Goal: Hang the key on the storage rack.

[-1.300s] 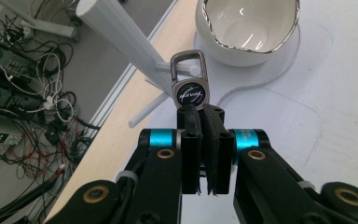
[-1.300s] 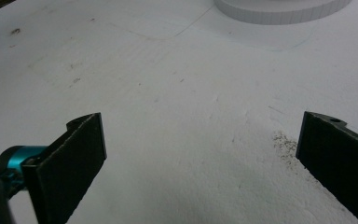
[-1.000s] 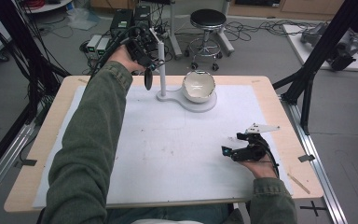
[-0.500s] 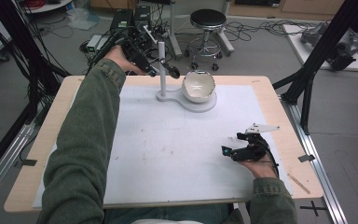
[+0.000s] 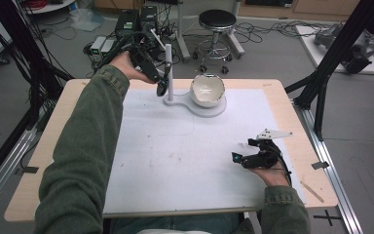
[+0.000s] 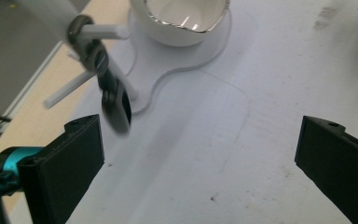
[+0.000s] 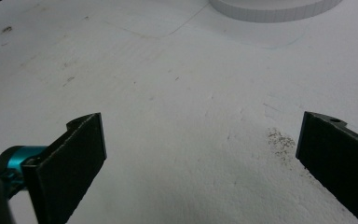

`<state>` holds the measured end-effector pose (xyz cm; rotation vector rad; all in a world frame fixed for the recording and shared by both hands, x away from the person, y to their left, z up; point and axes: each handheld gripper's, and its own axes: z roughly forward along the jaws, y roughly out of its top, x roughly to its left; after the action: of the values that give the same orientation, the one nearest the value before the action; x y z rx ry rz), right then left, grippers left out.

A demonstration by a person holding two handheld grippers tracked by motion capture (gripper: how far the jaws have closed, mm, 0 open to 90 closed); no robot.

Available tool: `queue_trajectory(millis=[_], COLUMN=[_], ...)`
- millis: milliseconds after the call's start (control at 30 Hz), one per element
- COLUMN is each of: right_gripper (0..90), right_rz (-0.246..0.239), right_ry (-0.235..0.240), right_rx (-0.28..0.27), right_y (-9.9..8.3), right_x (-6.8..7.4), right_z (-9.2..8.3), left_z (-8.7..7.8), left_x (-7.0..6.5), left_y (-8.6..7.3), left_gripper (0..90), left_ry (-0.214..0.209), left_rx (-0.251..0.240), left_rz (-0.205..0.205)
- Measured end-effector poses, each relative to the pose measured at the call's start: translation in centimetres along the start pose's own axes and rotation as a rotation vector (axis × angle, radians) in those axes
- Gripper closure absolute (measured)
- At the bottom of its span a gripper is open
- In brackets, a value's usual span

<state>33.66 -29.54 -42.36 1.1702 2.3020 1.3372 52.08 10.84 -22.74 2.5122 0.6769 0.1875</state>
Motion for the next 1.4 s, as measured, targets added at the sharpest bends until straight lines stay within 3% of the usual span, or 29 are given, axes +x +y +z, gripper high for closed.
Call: queue_trajectory(millis=[367,667,800,900,1000,1300,1400], right_gripper=[0.5,0.5,0.5,0.5,0.5,0.5,0.5], right_rz=[-0.007,-0.002,-0.005,-0.004,-0.001,-0.003,-0.002], right_ry=[0.001,-0.001,-0.001,-0.001,0.001,0.004,0.003], right_rx=[0.000,-0.002,0.000,0.000,-0.003,-0.005,-0.004], right_y=[0.0,0.1,0.1,0.1,0.1,0.1,0.1], right_x=[0.2,0.3,0.3,0.3,0.3,0.2,0.2], right_z=[0.0,0.1,0.1,0.2,0.2,0.2,0.2], left_z=[-1.3,-2.0,-2.2,-2.3,-2.4,-3.0,-3.2], left_x=[-1.0,-1.3,-1.9,-2.2,-2.2,-2.4,-2.6], left_y=[-4.3,-7.9,-9.0,-9.8,-10.8,-14.2,-15.3], left_gripper=[2.1,2.0,2.1,2.0,2.1,2.1,2.1], left_ry=[0.020,0.038,0.074,0.078,0.070,0.100,0.089], left_rx=[-0.037,-0.089,-0.116,-0.120,-0.130,-0.183,-0.217], left_rz=[-0.017,-0.065,-0.066,-0.074,-0.094,-0.154,-0.169])
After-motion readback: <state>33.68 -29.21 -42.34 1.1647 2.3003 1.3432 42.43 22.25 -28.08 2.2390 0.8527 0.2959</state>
